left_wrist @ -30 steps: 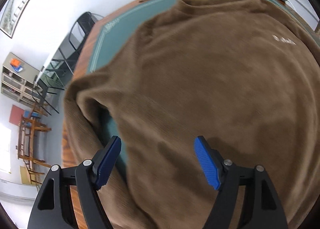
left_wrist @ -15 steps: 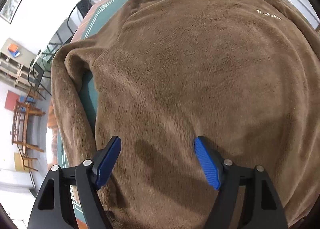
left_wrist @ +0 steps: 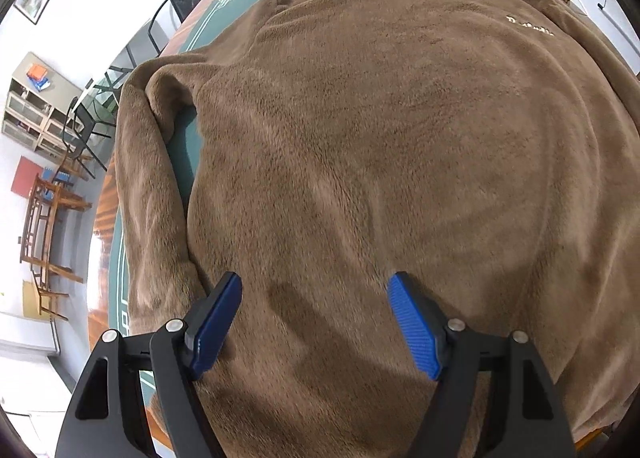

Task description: Fold clothes

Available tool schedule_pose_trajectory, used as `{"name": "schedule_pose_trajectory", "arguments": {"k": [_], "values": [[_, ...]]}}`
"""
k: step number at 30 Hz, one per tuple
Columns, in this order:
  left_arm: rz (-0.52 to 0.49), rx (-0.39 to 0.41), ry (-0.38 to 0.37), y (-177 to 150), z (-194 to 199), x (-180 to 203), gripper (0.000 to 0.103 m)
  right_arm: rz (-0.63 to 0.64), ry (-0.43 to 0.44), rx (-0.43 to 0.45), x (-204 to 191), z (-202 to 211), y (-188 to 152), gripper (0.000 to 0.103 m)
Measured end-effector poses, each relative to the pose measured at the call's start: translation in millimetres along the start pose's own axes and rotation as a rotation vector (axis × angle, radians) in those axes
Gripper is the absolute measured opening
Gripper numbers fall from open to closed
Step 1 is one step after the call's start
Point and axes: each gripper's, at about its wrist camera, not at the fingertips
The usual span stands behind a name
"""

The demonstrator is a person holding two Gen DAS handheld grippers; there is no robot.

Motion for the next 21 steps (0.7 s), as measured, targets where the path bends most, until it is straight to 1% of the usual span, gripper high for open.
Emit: {"name": "schedule_pose_trajectory", "arguments": {"k": [6,17,21], "values": [[0.022,0.003,-0.005,-7.4,6.3,5.2,0.08,0.003,0.002,0.011,3.2,4.9,-5.5,0.075],[0.009,0.008,-0.019,-1.6,9.3,18.0,0.08,-0.009,0.004,0.023,10.8,9.7,-11.2,0.075],[0.008,0.003,-0.037,1.4,9.0,22.1,0.08,-0.013,0.003,0.018,13.7,8.2,-11.8,0.075]]}}
Point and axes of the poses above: each gripper's, at about its wrist camera, not at the fingertips, and z roughly against the way its jaws point, x to its right, y to its top, and after that the axes turned 10 degrees about -z, right-handed
